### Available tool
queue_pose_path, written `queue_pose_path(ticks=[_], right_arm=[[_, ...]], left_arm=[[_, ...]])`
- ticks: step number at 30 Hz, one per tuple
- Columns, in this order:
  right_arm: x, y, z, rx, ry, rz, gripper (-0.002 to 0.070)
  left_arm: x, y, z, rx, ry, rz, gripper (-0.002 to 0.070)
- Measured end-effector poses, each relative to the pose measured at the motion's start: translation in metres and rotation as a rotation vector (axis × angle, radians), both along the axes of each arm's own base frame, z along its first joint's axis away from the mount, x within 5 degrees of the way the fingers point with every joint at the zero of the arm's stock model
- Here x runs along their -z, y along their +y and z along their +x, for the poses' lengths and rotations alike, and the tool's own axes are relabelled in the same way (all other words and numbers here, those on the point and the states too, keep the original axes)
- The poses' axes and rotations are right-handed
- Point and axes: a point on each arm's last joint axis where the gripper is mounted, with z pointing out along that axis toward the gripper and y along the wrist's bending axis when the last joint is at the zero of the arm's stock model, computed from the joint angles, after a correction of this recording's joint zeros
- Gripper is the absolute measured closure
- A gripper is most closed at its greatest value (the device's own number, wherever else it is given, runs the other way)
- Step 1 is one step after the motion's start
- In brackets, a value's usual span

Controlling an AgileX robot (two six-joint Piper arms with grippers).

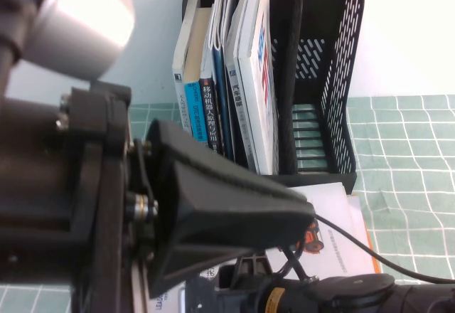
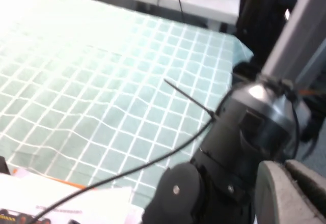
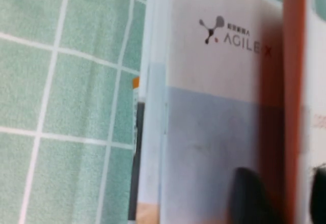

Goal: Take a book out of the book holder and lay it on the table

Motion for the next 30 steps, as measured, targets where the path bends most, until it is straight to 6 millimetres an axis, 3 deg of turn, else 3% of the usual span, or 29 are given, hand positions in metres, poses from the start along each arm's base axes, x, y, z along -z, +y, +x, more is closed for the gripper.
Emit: queue_pose_path(ticks=[2, 5, 11, 17, 21, 26, 30], right_arm=[[0.001, -0.001, 0.001, 0.044, 0.021, 0.003, 0.0270], [0.002, -0.005, 0.003, 0.167, 0.075, 0.019, 0.0167], [-0.018, -0.020, -0.006, 0.411, 0.269, 0.125, 0.0129], [-0.063, -0.033, -0.031, 0.363, 0.397, 0.257, 0.0138], [-0.093, -0.051, -0.046, 0.298, 0.422, 0.303, 0.0222], [-0.137, -0.103, -0.062, 0.244, 0.307, 0.274, 0.0551], [-0.165, -0.150, -0.070, 0.306, 0.193, 0.315, 0.0650]], left_arm=[[-0.001, 0.000, 0.001, -0.019, -0.008, -0.012, 0.0673], [-0.004, 0.002, 0.003, -0.048, -0.015, -0.030, 0.0674], [-0.011, 0.009, 0.004, -0.121, -0.067, -0.082, 0.0674], [-0.020, 0.016, 0.005, -0.179, -0.148, -0.133, 0.0674], [-0.021, 0.020, 0.006, -0.217, -0.184, -0.175, 0.0675], [-0.008, 0.035, -0.002, -0.283, -0.224, -0.246, 0.0675], [0.016, 0.049, -0.006, -0.369, -0.241, -0.331, 0.0675]])
